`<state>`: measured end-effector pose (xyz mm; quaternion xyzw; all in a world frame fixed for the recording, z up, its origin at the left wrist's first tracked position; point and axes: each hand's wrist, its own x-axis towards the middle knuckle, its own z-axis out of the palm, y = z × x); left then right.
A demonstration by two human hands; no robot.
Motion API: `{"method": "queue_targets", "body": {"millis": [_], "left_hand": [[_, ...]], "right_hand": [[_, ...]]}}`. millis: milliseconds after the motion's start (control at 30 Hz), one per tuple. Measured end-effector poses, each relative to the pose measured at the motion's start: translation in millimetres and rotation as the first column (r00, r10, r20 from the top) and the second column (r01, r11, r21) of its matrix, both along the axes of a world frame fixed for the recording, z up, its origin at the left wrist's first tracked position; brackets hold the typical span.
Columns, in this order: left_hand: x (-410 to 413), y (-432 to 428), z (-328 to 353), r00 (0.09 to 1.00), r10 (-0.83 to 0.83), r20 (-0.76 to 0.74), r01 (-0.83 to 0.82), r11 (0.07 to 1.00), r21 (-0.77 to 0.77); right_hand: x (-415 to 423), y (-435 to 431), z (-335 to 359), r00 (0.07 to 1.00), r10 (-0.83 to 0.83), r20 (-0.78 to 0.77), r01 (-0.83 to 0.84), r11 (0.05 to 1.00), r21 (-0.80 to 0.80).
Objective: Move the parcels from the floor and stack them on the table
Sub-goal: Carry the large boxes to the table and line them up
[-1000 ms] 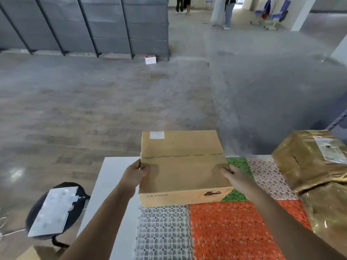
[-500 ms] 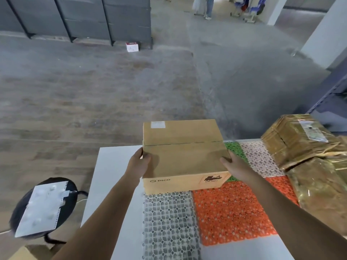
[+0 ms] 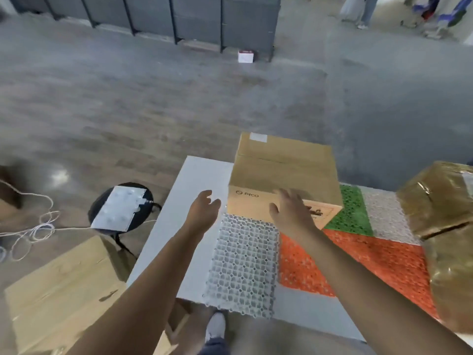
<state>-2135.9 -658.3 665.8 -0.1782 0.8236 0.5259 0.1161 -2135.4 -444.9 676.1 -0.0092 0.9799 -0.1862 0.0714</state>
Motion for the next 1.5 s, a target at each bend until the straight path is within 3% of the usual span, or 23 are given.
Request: {"method": "queue_targets", "body": {"millis": [167, 367, 600, 800, 1000, 1100, 1233, 1300, 1400, 1500], "left_hand": [[112, -69, -15, 0.965, 0.250, 0.080, -0.249, 0.968, -0.032], [220, -153, -28, 0.818, 0.565, 0.104, -0.555, 0.824, -0.111], [281, -253, -76, 0.705, 0.686, 0.179, -0.666, 0.728, -0.165], [280, -370, -169, 0.648, 0.714, 0.266, -0.690, 0.698, -0.194], [263, -466, -284, 0.576, 0.760, 0.302, -0.719, 0.647, -0.256], [263, -501, -335, 0.549, 0.748, 0.373, -0.754, 0.636, -0.164], [256, -515, -376, 0.608, 0.681, 0.408, -0.758, 0.651, 0.042], [246, -516, -384, 0.642, 0.666, 0.380, -0.746, 0.656, 0.112], [239, -516, -372, 0.607, 0.738, 0.294, -0.793, 0.589, 0.157], [237, -505, -326, 0.561, 0.825, 0.071, -0.817, 0.537, 0.209]], "right_hand": [[57, -84, -21, 0.964, 0.266, -0.015, -0.262, 0.937, -0.232], [119, -175, -41, 0.861, 0.506, 0.050, -0.469, 0.829, -0.305], [150, -277, -72, 0.773, 0.611, 0.170, -0.551, 0.780, -0.296], [146, -391, -163, 0.739, 0.595, 0.317, -0.537, 0.804, -0.255], [97, -468, -286, 0.810, 0.454, 0.372, -0.429, 0.890, -0.152], [72, -488, -331, 0.847, 0.326, 0.420, -0.307, 0.945, -0.116], [60, -505, -379, 0.824, 0.244, 0.511, -0.105, 0.953, -0.285], [58, -509, -393, 0.834, 0.199, 0.515, -0.007, 0.937, -0.350], [54, -512, -396, 0.857, 0.127, 0.500, 0.112, 0.901, -0.420], [54, -506, -373, 0.831, 0.071, 0.552, 0.241, 0.848, -0.472]]}}
